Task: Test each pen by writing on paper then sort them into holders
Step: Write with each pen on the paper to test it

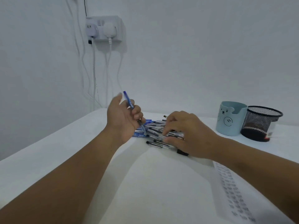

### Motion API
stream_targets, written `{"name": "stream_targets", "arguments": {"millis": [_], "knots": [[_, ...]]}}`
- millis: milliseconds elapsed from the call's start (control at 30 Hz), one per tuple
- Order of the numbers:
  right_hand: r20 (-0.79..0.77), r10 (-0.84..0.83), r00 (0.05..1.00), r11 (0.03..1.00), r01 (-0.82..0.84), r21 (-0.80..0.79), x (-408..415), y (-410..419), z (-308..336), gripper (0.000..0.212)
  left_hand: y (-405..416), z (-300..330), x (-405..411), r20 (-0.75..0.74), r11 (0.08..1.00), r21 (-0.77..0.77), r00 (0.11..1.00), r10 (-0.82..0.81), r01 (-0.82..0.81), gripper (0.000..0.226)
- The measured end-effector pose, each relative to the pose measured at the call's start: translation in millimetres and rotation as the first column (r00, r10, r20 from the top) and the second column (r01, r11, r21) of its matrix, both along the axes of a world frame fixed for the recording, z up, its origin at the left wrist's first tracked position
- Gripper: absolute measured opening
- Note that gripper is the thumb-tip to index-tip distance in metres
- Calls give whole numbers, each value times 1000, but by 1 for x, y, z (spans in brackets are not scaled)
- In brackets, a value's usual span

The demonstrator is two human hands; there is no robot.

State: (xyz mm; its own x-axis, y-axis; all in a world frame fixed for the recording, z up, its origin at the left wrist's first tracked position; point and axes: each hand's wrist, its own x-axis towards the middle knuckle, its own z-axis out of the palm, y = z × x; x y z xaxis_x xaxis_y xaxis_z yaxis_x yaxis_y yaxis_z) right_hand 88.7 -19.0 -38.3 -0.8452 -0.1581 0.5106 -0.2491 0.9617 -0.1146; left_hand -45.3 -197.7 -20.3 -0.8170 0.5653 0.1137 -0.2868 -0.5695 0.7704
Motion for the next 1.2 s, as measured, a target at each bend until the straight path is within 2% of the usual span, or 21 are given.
{"name": "stream_targets", "arguments": {"millis": [67, 133, 200, 300, 400, 600, 667, 767, 833, 933, 1067, 1100, 1133, 1200], "knots": [[-18, -18, 1000, 999, 17, -37, 21, 11, 2, 8, 6, 5, 6, 143, 993, 117, 989, -23, 6, 51], [-37, -31, 999, 997, 29, -72, 43, 23, 3, 9, 14, 7, 12, 210, 986, 162, 978, -5, -30, 44], [-54, -56, 997, 990, 48, -131, 63, 36, 2, 10, 26, 7, 22, 209, 981, 195, 977, -39, -3, 43], [-60, -112, 992, 977, 99, -188, 88, 53, -2, 10, 48, 8, 41, 199, 971, 227, 972, -125, 78, 53], [-63, -156, 986, 963, 138, -230, 108, 67, -5, 16, 76, 10, 64, 201, 966, 223, 964, -175, 129, 45], [-202, -285, 937, 939, 230, -256, 129, 84, -12, 34, 118, 2, 109, 196, 932, 262, 931, -307, 252, 39], [-205, -303, 931, 939, 255, -232, 131, 86, -16, 41, 124, -9, 118, 171, 921, 259, 925, -340, 291, 40], [-196, -314, 929, 948, 298, -107, 129, 82, -15, 32, 124, -19, 126, 118, 918, 211, 923, -365, 336, 41], [-200, -325, 924, 944, 329, -16, 128, 79, -14, 29, 121, -21, 129, 39, 921, 146, 928, -371, 362, 42], [-102, -398, 912, 912, 405, 62, 129, 73, -13, 24, 117, -23, 130, -136, 932, -33, 922, -363, 362, 41], [-34, -456, 889, 890, 457, 9, 128, 73, -13, 40, 118, -29, 118, -428, 958, -197, 862, -273, 206, 42], [-13, -471, 882, 881, 470, -47, 128, 76, -14, 44, 116, -29, 113, -556, 960, -261, 796, -239, 105, 41], [8, -477, 879, 872, 474, -121, 130, 80, -15, 45, 114, -28, 108, -684, 938, -346, 691, -232, -27, 42], [41, -483, 875, 828, 472, -302, 134, 87, -19, 33, 109, -31, 98, -815, 810, -510, 462, -349, -288, 32]]}}
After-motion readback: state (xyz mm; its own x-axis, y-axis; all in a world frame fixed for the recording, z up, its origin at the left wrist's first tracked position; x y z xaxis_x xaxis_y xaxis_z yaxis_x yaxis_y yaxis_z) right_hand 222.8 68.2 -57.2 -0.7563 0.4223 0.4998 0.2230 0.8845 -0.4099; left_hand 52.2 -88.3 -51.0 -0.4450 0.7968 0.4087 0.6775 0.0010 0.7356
